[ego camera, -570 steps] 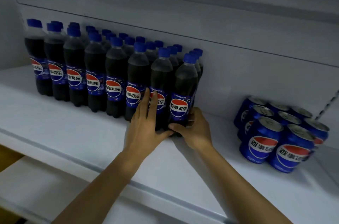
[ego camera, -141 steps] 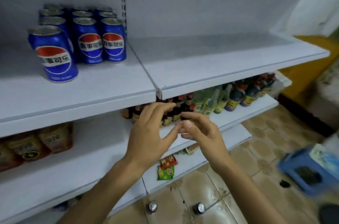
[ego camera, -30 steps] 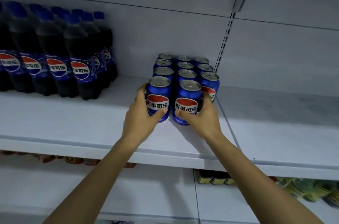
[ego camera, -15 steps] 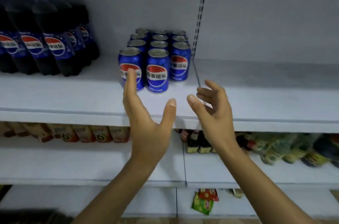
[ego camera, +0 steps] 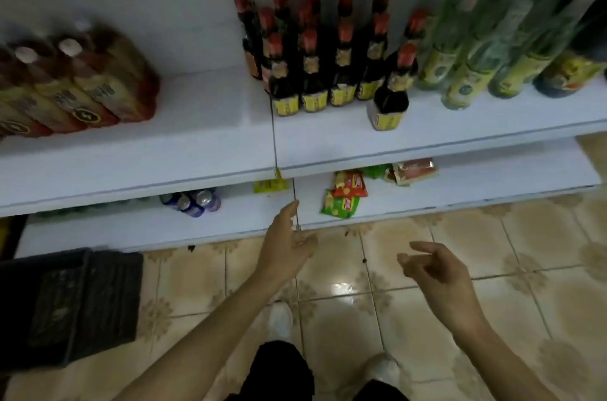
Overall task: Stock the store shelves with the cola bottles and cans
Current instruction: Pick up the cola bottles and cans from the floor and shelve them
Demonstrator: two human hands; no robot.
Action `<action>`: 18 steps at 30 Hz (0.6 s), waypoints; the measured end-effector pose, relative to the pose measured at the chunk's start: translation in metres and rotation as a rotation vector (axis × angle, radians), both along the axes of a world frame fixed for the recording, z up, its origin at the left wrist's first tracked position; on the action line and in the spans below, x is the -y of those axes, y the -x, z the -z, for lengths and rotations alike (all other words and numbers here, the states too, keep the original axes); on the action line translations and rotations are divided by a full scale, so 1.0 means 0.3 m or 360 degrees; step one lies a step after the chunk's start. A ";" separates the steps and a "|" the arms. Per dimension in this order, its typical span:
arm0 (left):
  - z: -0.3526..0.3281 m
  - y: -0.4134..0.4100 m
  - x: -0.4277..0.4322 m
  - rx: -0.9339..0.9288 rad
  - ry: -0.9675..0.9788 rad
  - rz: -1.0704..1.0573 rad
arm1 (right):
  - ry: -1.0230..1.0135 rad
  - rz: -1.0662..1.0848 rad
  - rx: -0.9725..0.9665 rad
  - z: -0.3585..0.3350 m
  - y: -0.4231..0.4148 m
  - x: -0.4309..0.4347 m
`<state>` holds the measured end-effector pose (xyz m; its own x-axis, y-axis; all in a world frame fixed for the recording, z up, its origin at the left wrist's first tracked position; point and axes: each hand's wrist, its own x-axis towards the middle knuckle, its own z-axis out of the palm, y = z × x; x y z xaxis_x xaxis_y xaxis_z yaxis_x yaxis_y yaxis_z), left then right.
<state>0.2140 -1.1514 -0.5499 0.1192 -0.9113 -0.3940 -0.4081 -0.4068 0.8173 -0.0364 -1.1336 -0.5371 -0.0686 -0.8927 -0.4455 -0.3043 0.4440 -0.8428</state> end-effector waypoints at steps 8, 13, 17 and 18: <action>1.159 -0.081 -0.034 0.0496 -0.0423 0.0305 | -0.0421 -0.0151 -0.0063 1.184 -0.206 -0.046; 1.735 -0.156 -0.025 0.0711 -0.0445 0.0440 | -0.0439 -0.0331 -0.0207 1.806 -0.427 -0.038; 1.971 -0.169 0.057 0.0705 -0.0256 0.0368 | -0.0306 -0.0367 -0.0292 2.069 -0.526 0.005; 2.005 -0.167 0.079 0.0697 -0.0219 0.0377 | -0.0276 -0.0377 -0.0316 2.107 -0.536 0.017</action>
